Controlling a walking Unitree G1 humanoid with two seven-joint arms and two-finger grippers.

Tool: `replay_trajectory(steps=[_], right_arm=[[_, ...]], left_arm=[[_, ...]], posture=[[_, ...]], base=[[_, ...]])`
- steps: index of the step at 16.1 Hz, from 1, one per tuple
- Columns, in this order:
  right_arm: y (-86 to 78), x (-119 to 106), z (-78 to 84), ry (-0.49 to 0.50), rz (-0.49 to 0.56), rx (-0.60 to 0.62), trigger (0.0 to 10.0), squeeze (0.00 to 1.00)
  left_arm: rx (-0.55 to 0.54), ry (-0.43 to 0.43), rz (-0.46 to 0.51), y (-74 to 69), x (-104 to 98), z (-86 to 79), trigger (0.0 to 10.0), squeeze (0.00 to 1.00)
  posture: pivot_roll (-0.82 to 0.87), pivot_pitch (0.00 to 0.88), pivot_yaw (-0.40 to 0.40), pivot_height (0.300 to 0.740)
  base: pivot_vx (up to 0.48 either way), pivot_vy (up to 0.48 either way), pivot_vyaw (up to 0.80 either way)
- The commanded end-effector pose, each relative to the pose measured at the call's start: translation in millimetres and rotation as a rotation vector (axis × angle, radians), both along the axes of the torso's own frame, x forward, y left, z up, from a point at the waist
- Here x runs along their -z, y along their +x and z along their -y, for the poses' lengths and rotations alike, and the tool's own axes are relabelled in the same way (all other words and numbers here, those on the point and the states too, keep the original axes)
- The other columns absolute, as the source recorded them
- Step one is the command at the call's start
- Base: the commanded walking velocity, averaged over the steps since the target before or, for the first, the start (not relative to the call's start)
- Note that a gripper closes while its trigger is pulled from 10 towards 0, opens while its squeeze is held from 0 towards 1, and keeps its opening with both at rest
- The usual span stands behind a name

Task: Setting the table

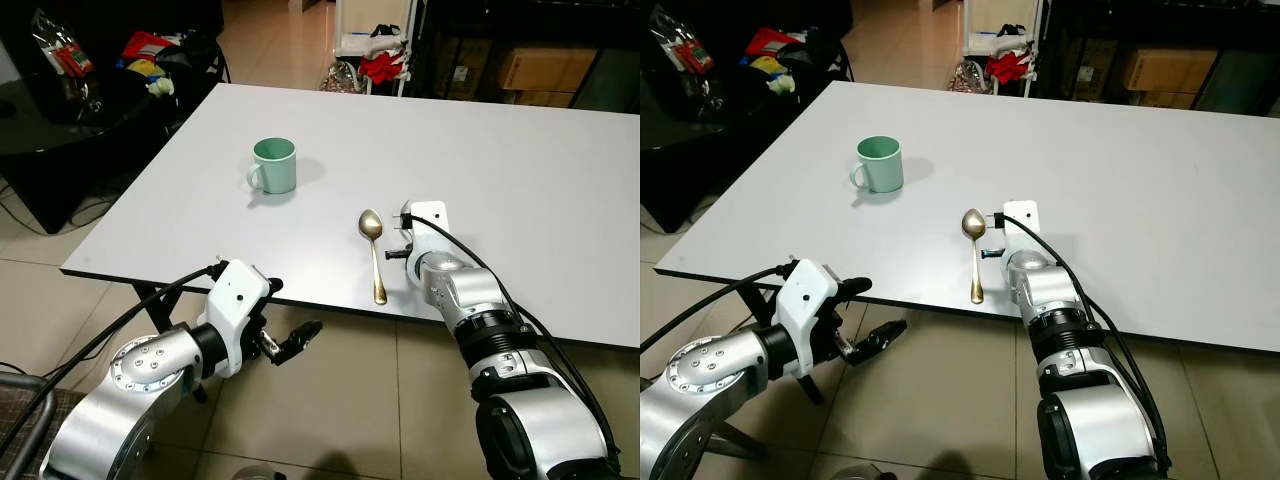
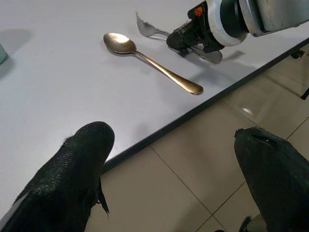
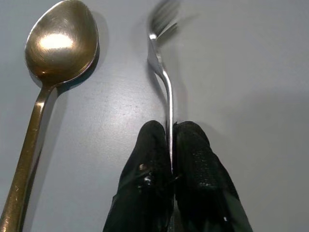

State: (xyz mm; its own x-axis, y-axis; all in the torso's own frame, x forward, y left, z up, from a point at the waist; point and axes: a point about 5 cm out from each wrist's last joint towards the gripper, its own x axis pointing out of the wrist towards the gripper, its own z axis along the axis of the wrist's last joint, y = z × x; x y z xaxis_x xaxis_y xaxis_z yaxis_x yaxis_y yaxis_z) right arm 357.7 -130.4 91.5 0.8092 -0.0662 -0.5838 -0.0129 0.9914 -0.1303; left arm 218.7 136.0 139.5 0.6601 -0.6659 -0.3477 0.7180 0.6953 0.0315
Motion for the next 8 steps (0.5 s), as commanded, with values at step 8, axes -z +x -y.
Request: replay_trajectory(steps=[8], right_arm=[[0.6, 2.2, -6.7, 0.02, -0.023, -0.068, 10.0, 1.0]], left_arm=[[-0.011, 0.016, 0.002, 2.6, -0.8, -2.4, 10.0, 0.0]], posture=[[0.12, 0.0, -0.005, 0.74]], base=[[0.0, 0.0, 0.0]])
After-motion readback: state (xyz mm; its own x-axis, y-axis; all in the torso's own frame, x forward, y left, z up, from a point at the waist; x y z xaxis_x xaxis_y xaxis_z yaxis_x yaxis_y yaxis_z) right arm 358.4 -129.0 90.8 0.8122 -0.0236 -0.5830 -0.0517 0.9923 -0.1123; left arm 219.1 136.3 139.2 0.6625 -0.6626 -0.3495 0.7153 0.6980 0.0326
